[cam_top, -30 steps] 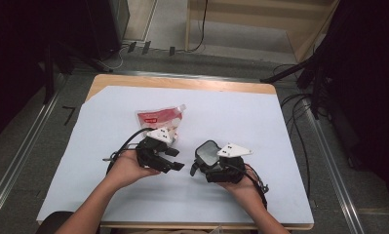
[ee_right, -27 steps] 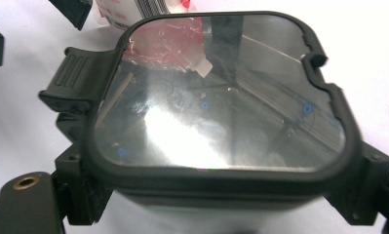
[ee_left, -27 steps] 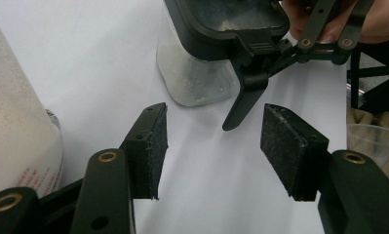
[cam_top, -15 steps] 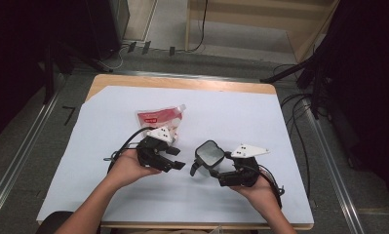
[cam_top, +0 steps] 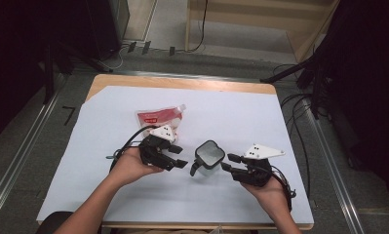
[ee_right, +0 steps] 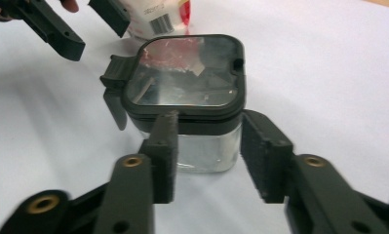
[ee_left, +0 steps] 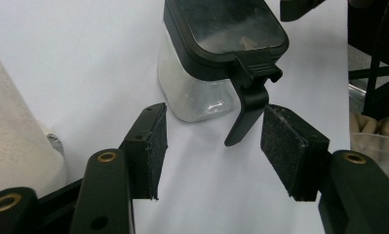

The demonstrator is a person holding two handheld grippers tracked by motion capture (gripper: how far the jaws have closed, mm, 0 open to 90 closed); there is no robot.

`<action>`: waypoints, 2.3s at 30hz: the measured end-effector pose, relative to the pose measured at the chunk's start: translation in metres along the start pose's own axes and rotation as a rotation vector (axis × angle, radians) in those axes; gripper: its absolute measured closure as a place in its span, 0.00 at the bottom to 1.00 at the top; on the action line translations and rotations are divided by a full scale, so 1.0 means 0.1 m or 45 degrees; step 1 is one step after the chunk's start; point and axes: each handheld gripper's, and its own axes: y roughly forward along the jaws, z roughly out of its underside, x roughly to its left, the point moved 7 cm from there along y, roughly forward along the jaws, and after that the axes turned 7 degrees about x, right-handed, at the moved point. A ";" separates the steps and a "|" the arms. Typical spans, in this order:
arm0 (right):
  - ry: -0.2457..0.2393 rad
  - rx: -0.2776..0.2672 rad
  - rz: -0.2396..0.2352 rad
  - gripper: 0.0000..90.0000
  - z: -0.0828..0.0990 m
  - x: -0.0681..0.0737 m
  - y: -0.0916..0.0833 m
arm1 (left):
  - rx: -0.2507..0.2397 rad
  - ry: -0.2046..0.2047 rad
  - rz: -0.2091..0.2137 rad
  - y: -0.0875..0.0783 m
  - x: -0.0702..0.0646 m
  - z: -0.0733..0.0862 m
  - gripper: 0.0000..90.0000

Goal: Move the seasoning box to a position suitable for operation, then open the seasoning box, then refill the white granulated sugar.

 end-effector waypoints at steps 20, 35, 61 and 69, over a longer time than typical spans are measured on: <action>0.102 0.044 0.024 1.00 0.09 -0.08 0.03 | 0.041 -0.048 -0.007 0.07 -0.01 -0.04 0.88; 0.089 0.087 0.011 1.00 0.10 -0.02 0.14 | 0.053 -0.007 0.006 0.20 -0.05 -0.05 0.93; 0.156 0.075 0.037 1.00 0.03 -0.18 0.25 | 0.070 -0.014 0.073 0.43 -0.24 -0.12 1.00; 0.172 0.086 0.044 1.00 0.01 -0.22 0.31 | 0.041 -0.027 0.076 0.49 -0.27 -0.16 1.00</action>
